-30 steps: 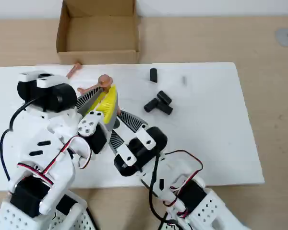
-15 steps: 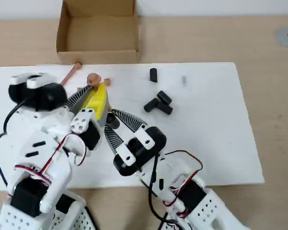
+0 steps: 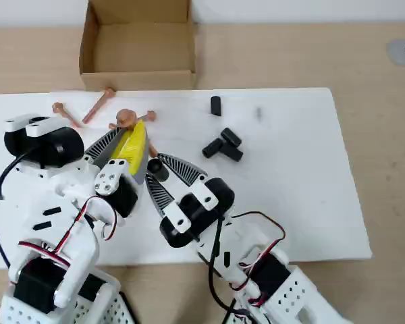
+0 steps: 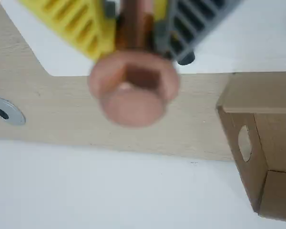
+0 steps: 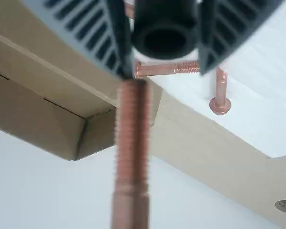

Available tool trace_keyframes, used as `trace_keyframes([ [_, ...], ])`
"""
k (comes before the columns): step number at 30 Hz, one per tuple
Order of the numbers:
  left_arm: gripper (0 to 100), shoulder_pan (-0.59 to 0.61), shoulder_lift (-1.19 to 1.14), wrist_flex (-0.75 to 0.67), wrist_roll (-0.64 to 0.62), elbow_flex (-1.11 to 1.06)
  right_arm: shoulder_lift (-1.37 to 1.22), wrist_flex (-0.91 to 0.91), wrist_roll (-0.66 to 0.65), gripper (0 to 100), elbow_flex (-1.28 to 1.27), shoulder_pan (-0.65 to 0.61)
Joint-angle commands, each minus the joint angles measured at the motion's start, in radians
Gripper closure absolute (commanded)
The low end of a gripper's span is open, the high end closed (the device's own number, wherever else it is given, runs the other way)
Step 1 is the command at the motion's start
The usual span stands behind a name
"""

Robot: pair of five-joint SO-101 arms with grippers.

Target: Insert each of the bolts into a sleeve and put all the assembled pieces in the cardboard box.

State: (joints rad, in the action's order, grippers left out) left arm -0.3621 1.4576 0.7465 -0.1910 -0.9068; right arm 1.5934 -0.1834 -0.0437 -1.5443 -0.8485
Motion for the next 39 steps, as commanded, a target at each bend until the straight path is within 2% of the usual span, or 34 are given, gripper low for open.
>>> trace_keyframes([
  [1,100,0.008,0.004,-0.011,-0.008,0.017,0.01,0.026,-0.008,98.9,0.051,-0.01],
  [16,100,0.008,-0.004,0.104,-0.028,0.178,0.008,0.025,-0.008,98.9,0.053,-0.01],
  [21,99,0.006,-0.004,0.124,-0.028,0.181,0.008,0.025,-0.008,98.9,0.053,-0.01],
  [27,100,-0.077,-0.004,0.155,-0.023,0.133,0.008,0.025,-0.008,98.9,0.071,-0.012],
  [36,100,-0.077,-0.002,0.152,0.011,0.114,0.008,0.021,-0.008,98.9,0.084,-0.012],
  [39,100,-0.029,-0.002,0.152,0.035,0.115,0.008,0.021,-0.008,98.9,0.084,-0.012],
])
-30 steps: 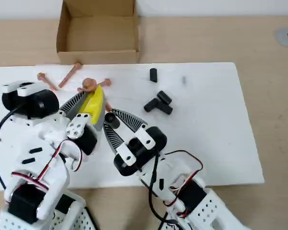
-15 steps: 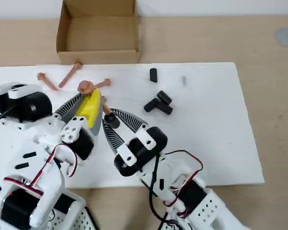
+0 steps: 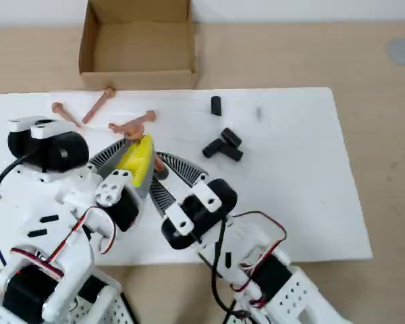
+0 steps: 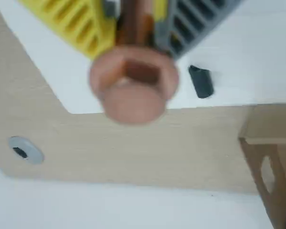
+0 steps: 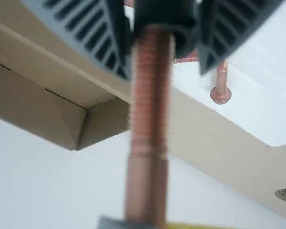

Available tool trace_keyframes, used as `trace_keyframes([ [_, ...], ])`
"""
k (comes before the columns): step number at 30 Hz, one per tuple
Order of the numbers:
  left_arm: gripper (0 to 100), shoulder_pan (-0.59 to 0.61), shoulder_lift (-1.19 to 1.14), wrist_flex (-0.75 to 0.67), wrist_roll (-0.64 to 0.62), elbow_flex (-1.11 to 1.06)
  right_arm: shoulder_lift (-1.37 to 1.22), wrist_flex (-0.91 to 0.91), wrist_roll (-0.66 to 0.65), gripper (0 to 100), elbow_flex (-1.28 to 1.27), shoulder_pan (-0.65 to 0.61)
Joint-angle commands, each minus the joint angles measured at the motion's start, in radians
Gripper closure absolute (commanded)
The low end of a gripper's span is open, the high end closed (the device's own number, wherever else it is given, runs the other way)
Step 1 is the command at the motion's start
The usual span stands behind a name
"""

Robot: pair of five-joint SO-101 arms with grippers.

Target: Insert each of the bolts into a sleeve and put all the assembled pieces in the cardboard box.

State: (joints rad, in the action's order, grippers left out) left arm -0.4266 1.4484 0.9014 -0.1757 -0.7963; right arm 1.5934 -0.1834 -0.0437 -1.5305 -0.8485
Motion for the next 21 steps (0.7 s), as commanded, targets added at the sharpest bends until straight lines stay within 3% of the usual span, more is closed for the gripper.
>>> trace_keyframes([
  [1,100,0.055,0.007,-0.003,0.02,0.006,0.008,0.021,-0.008,98.9,0.07,-0.012],
  [21,99,0.097,0.007,-0.046,0.021,-0.057,0.008,0.025,-0.002,98.9,0.087,-0.015],
])
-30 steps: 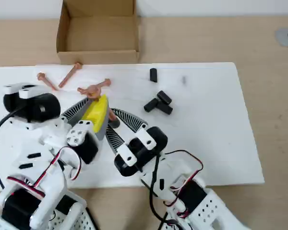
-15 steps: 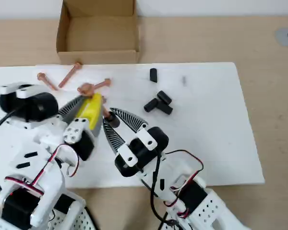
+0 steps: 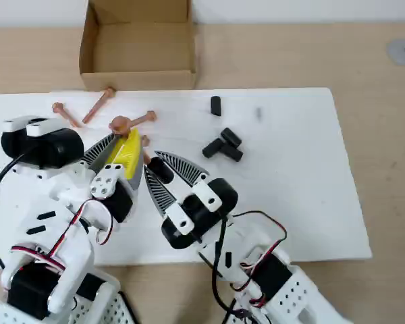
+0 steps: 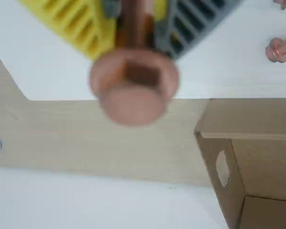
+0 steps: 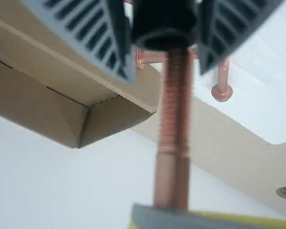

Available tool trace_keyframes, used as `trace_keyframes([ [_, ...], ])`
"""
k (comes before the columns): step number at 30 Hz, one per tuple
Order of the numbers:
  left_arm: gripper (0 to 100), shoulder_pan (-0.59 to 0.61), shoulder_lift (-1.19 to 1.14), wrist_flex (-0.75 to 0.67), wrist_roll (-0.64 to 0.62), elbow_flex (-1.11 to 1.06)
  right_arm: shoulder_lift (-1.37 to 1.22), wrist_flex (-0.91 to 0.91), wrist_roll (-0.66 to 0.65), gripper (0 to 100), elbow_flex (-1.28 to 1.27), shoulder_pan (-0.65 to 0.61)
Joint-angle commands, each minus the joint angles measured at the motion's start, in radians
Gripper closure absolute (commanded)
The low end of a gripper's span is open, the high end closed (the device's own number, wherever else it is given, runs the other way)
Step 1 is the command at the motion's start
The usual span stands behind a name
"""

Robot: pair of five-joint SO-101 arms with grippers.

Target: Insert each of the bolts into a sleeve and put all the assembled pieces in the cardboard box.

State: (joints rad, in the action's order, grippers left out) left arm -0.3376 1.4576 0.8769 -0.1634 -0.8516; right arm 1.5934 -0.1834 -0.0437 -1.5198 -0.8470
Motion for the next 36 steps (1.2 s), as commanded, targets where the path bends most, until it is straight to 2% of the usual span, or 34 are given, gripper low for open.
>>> trace_keyframes([
  [1,99,0.006,-0.002,-0.021,0.009,-0.002,0.008,0.025,-0.002,98.9,0.076,-0.018],
  [13,99,-0.018,-0.002,-0.032,-0.014,0.049,0.008,0.025,-0.002,98.9,0.07,-0.018],
  [22,99,-0.123,-0.002,-0.029,-0.043,0.072,0.008,0.025,-0.002,98.9,0.068,-0.018],
  [36,99,-0.086,-0.002,-0.028,-0.025,0.069,0.008,0.025,-0.002,98.9,0.071,-0.018],
])
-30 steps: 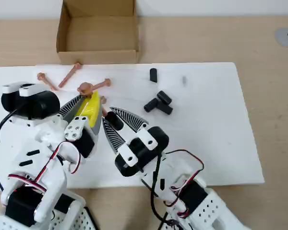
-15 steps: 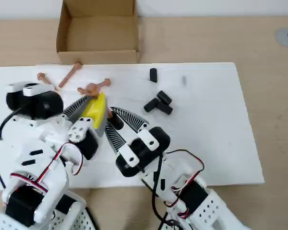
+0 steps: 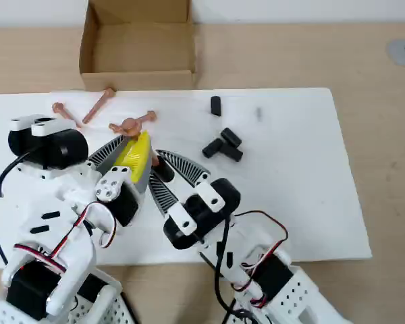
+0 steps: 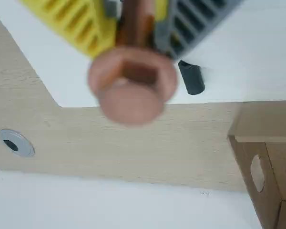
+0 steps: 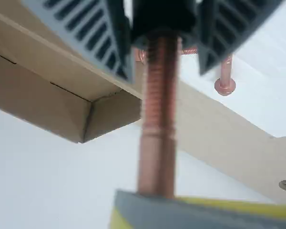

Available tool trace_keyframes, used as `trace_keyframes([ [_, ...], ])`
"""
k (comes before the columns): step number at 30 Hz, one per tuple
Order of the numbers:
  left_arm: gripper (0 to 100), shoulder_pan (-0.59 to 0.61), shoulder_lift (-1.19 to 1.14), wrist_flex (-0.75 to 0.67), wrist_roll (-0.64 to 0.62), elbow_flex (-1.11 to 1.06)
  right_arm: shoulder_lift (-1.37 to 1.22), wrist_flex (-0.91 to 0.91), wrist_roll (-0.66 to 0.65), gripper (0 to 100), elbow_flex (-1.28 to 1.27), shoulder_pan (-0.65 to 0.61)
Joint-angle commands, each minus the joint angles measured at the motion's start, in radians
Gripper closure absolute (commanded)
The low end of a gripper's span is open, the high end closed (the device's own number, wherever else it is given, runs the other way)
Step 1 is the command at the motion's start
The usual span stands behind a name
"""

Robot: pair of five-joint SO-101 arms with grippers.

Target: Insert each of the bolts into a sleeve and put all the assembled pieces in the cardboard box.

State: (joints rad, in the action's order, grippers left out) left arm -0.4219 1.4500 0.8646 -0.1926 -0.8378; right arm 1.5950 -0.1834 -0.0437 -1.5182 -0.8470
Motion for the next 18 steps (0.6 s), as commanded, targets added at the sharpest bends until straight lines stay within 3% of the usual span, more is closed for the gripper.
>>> trace_keyframes([
  [1,99,0.008,0.005,-0.017,0.012,0.055,0.007,0.025,-0.002,98.9,0.071,-0.018],
  [8,99,0.087,0.005,-0.023,0.017,0.055,0.007,0.025,-0.002,98.9,0.074,-0.018],
  [18,99,0.086,0.005,-0.023,0.008,0.038,0.007,0.025,-0.002,98.9,0.076,-0.018],
])
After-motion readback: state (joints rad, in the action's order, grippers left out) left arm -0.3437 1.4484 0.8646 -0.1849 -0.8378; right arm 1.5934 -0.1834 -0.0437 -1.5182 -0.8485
